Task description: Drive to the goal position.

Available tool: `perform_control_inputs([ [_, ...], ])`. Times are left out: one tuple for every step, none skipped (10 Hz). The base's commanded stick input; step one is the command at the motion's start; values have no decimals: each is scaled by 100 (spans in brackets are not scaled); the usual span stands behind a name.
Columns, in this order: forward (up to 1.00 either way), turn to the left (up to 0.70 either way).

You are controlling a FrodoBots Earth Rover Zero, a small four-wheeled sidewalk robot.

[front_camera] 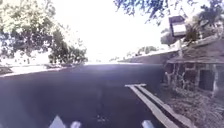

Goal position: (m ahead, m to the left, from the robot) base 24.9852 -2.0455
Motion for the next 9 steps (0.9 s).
perform_control_inputs([
  [70, 0],
  [70, 0],
  [70, 0],
  [70, 0],
  [70, 0],
  [70, 0],
  [70, 0],
  [70, 0],
  [70, 0],
])
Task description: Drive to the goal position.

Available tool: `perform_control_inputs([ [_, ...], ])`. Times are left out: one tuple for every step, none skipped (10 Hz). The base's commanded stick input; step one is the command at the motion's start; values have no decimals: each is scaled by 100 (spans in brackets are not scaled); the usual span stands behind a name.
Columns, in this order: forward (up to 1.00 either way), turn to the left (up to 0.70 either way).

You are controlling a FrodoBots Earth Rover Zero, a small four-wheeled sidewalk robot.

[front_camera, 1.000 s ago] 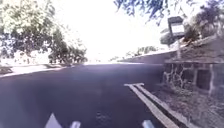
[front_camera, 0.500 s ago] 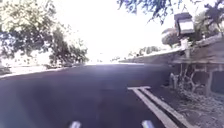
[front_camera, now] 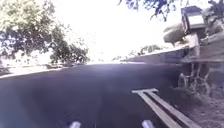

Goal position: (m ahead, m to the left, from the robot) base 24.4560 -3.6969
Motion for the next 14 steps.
perform_control_inputs([
  [70, 0],
  [70, 0],
  [70, 0],
  [70, 0],
  [70, 0],
  [70, 0],
  [70, 0],
  [70, 0],
  [70, 0],
  [70, 0],
  [70, 0],
  [70, 0],
  [70, 0],
  [70, 0],
])
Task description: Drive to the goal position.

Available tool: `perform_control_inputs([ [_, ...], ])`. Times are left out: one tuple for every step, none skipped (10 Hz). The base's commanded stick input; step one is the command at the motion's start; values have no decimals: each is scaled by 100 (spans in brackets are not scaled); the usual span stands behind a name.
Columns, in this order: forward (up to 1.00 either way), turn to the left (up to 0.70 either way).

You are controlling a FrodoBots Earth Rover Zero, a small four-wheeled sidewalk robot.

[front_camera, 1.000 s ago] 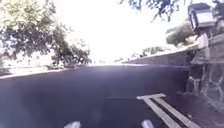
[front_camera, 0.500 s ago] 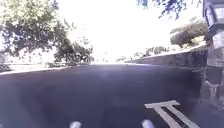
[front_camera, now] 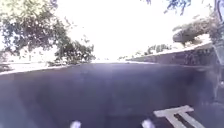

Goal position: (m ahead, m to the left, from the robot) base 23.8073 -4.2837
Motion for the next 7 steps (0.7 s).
perform_control_inputs([
  [70, 0],
  [70, 0],
  [70, 0],
  [70, 0],
  [70, 0],
  [70, 0],
  [70, 0],
])
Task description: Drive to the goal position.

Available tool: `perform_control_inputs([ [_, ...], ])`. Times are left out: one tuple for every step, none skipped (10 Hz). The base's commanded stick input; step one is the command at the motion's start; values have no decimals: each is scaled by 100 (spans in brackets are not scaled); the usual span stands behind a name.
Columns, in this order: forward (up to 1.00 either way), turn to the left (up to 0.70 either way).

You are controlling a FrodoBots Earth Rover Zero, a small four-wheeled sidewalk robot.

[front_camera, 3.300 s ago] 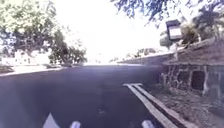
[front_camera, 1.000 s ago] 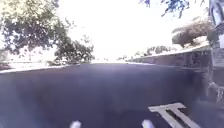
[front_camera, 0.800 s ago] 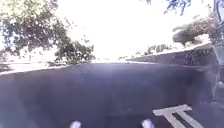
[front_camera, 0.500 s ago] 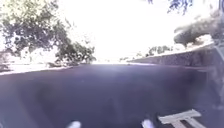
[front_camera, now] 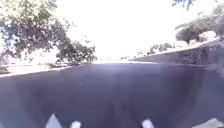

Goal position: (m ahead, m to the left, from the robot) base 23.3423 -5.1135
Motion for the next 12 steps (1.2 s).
perform_control_inputs([
  [70, 0],
  [70, 1],
  [70, 7],
  [70, 13],
  [70, 7],
  [70, 3],
  [70, 0],
  [70, 0],
  [70, 0],
  [70, 0],
  [70, 0],
  [70, 0],
])
